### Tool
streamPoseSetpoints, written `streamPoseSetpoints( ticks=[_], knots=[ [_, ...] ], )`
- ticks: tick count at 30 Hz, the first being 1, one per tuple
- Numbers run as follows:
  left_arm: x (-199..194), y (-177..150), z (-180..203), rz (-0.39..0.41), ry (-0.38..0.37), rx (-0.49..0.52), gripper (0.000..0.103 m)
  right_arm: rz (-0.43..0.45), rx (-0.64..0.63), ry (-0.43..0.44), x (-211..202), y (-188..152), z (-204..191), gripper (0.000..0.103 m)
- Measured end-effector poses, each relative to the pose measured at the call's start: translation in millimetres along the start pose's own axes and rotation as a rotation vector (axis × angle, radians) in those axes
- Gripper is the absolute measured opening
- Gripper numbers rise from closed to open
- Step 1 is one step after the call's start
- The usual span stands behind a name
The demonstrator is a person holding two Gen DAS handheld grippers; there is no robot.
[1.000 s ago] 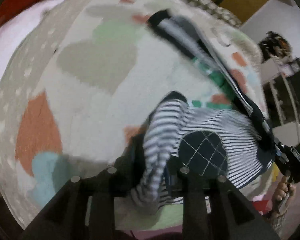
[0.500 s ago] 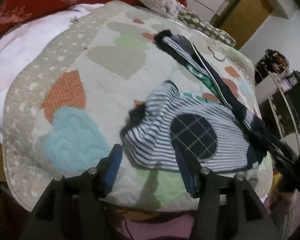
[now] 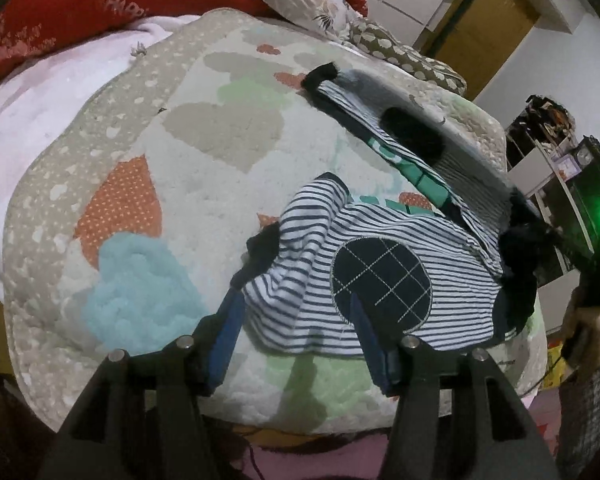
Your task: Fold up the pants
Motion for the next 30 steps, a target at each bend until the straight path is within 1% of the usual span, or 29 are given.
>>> streamPoseSetpoints(
  ticks=[1, 3, 6, 8, 9, 10, 11, 12, 13, 14, 15, 16, 17, 18, 19, 20, 22, 23, 25, 26, 28, 30],
  knots=[
    [2, 1, 0, -0.006, 0.001, -0.001, 0.054, -0.012, 0.037, -0.036, 3, 1, 22, 0.005],
    [7, 1, 0, -0.014, 0.009, -0.004, 0.054, -0.047, 0.079, -0.079, 19, 5, 49, 0.005],
    [12, 2, -1, -0.024, 0.016, -0.008, 0.054, -0.137, 0.122, -0.161, 54, 0, 88, 0.005],
    [14, 2, -3, -0.034, 0.016, -0.012, 0.054, -0.195, 0.173, -0.161, 79, -4, 108, 0.006],
    [15, 3, -4, -0.035, 0.016, -0.014, 0.054, -0.225, 0.196, -0.161, 90, -6, 114, 0.012],
    [15, 4, -5, -0.036, 0.014, -0.015, 0.054, -0.265, 0.205, -0.158, 102, -7, 117, 0.014],
    [15, 5, -7, -0.034, 0.011, -0.016, 0.054, -0.296, 0.195, -0.171, 110, -6, 118, 0.019],
    [14, 6, -8, -0.033, 0.007, -0.016, 0.054, -0.307, 0.186, -0.189, 108, -6, 118, 0.024],
    [14, 7, -9, -0.032, 0.004, -0.017, 0.054, -0.301, 0.177, -0.224, 103, -4, 117, 0.028],
    [14, 9, -11, -0.032, -0.002, -0.018, 0.054, -0.271, 0.172, -0.279, 88, 4, 112, 0.039],
    [14, 10, -12, -0.033, -0.009, -0.022, 0.054, -0.246, 0.170, -0.314, 78, 9, 109, 0.049],
    [15, 11, -12, -0.035, -0.017, -0.028, 0.054, -0.184, 0.165, -0.365, 59, 22, 98, 0.053],
    [15, 12, -12, -0.037, -0.027, -0.034, 0.054, -0.136, 0.153, -0.371, 46, 33, 86, 0.057],
    [16, 13, -13, -0.040, -0.038, -0.040, 0.054, -0.089, 0.124, -0.336, 39, 47, 69, 0.057],
    [15, 12, -14, -0.043, -0.047, -0.044, 0.054, -0.055, 0.074, -0.270, 37, 63, 47, 0.057],
    [15, 13, -16, -0.043, -0.053, -0.048, 0.054, -0.031, 0.004, -0.175, 41, 82, 19, 0.059],
    [11, 13, -21, -0.038, -0.059, -0.055, 0.054, -0.005, -0.100, -0.008, 57, 110, -31, 0.060],
    [9, 14, -24, -0.032, -0.061, -0.060, 0.054, -0.001, -0.155, 0.052, 71, 126, -62, 0.060],
    [1, 17, -36, -0.011, -0.058, -0.075, 0.054, 0.005, -0.230, 0.083, 93, 147, -99, 0.060],
    [-1, 20, -42, -0.001, -0.055, -0.084, 0.054, -0.002, -0.269, 0.096, 108, 158, -119, 0.060],
    [-8, 24, -59, 0.023, -0.050, -0.113, 0.054, -0.029, -0.315, 0.105, 134, 174, -147, 0.060],
    [-14, 27, -77, 0.041, -0.046, -0.146, 0.055, -0.044, -0.379, 0.017, 162, 190, -165, 0.060]
  ],
)
Point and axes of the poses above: each gripper's, at about its wrist camera, not at the fingertips, and x roughly the way its jaws point, z to its right, y to its top, the point moved 4 cm from there along x, roughly the way its jaws point, and after that the axes turned 15 degrees about -x, right-handed, at the moved point
